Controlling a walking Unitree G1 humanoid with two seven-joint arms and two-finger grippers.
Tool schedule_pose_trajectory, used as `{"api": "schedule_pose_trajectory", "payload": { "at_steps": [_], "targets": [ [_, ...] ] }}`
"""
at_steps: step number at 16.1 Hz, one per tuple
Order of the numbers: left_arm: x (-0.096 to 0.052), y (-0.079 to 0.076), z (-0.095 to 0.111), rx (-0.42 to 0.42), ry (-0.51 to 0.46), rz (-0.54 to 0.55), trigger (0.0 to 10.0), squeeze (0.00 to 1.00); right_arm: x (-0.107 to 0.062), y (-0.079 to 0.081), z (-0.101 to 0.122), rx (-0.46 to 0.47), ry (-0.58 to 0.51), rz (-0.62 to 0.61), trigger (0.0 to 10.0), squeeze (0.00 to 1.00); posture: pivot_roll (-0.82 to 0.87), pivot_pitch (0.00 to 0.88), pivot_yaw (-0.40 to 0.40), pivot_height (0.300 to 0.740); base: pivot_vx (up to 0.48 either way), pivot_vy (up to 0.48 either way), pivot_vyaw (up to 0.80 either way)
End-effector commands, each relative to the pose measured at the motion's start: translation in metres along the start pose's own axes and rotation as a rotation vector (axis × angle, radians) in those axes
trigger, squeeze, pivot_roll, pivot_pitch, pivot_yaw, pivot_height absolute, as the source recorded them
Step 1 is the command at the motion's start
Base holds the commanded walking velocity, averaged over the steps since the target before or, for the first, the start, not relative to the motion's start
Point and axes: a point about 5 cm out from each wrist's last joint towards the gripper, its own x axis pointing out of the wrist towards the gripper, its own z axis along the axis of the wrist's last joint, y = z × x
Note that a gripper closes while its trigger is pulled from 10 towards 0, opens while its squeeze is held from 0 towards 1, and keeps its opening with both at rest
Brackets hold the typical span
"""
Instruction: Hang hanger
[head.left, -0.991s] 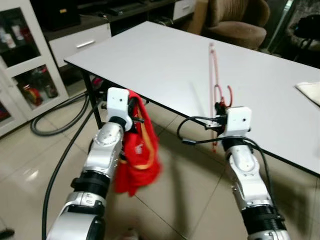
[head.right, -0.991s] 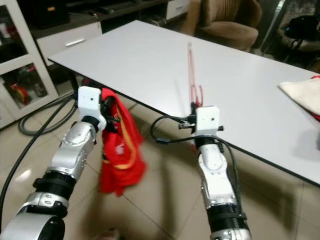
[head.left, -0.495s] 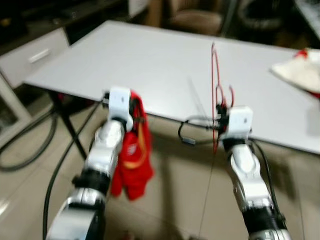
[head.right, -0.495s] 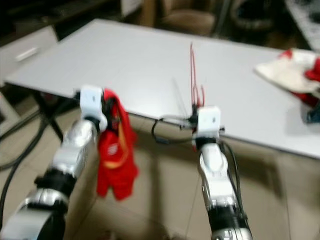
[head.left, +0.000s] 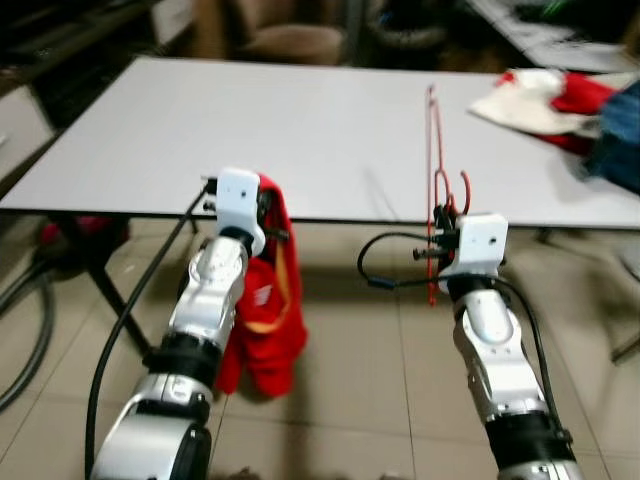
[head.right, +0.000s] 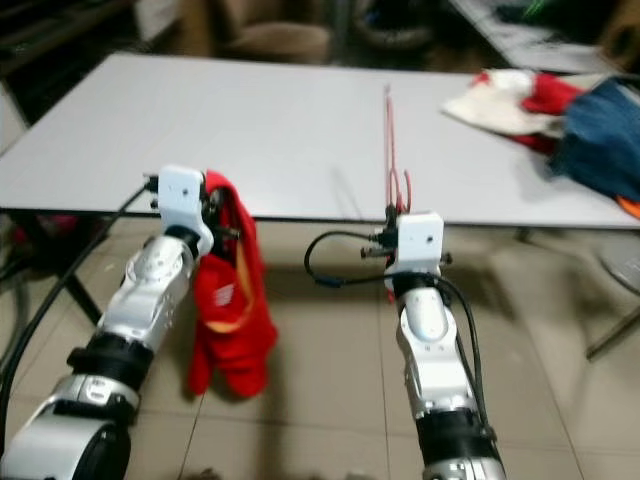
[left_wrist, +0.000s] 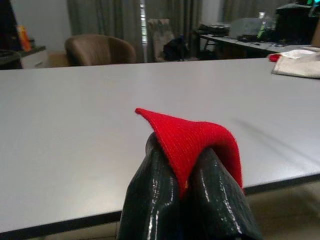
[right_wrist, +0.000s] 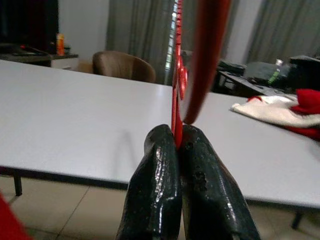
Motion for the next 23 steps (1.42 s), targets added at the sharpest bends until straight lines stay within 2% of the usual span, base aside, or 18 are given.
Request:
{"api": "schedule_pose_trajectory", "payload": {
  "at_steps": [1,5,7,8,10,13,14,17,19,20,21,22,23],
  "targets": [
    [0.003,0.004,0.012,0.013,-0.051,0.011,10.0,0.00,0.002,0.004,0.007,-0.009,-0.031,0.015,0.0,0.00,0.01,0.000,-0.002,0.740,0.000,0.420,0.00],
    [0.001,0.001,0.012,0.032,-0.070,0.041,10.0,0.00,-0.001,0.002,0.007,-0.015,-0.037,0.018,0.0,0.00,0.01,0.000,0.001,0.740,0.063,0.197,0.00],
    [0.000,-0.003,0.015,-0.037,-0.092,0.021,10.0,0.00,-0.001,0.002,0.007,-0.015,-0.036,0.021,0.0,0.00,0.00,0.000,0.000,0.740,0.000,0.000,0.00],
    [0.000,-0.003,0.016,-0.047,-0.100,0.021,10.0,0.00,-0.001,0.002,0.007,-0.015,-0.036,0.021,0.0,0.00,0.00,0.000,0.000,0.740,0.307,0.000,0.00],
    [0.001,0.000,0.021,-0.058,-0.120,0.051,10.0,0.00,-0.001,0.001,0.008,-0.022,-0.041,0.025,0.0,0.00,0.00,0.000,-0.002,0.740,0.480,0.000,0.00],
    [0.003,0.002,0.039,-0.022,-0.204,0.050,10.0,0.00,0.001,-0.003,0.022,-0.057,-0.115,0.011,0.0,0.00,0.00,0.000,-0.003,0.740,0.480,0.000,0.00],
    [0.009,0.008,0.059,-0.013,-0.250,0.045,10.0,0.00,0.001,-0.013,0.035,-0.087,-0.179,-0.052,0.0,0.00,0.00,0.000,-0.006,0.740,0.480,0.000,0.00],
    [0.022,0.023,0.090,0.016,-0.289,0.056,10.0,0.00,-0.012,-0.027,0.038,-0.114,-0.192,-0.144,0.0,0.00,0.00,0.000,-0.007,0.740,0.480,0.000,0.00],
    [0.034,0.040,0.146,0.072,-0.397,0.070,10.0,0.00,-0.023,-0.025,0.032,-0.099,-0.162,-0.149,0.0,0.00,-0.01,0.000,-0.004,0.740,0.474,0.000,0.00],
    [0.040,0.048,0.183,0.098,-0.452,0.077,10.0,0.00,-0.027,-0.017,0.031,-0.097,-0.164,-0.122,0.0,0.00,-0.01,0.000,-0.005,0.740,0.461,0.000,0.00],
    [0.042,0.055,0.210,0.105,-0.494,0.101,10.0,0.00,-0.029,-0.013,0.031,-0.099,-0.166,-0.104,0.0,0.00,-0.01,0.000,-0.005,0.740,0.461,0.000,0.00],
    [0.043,0.055,0.224,0.118,-0.510,0.103,10.0,0.00,-0.030,-0.010,0.031,-0.095,-0.164,-0.094,0.0,0.00,-0.01,0.000,-0.007,0.740,0.461,0.000,0.00],
    [0.044,0.049,0.258,0.165,-0.558,0.092,10.0,0.00,-0.032,-0.004,0.029,-0.076,-0.156,-0.071,0.0,0.00,-0.02,0.000,-0.006,0.740,0.461,0.000,0.00]
  ]
}}
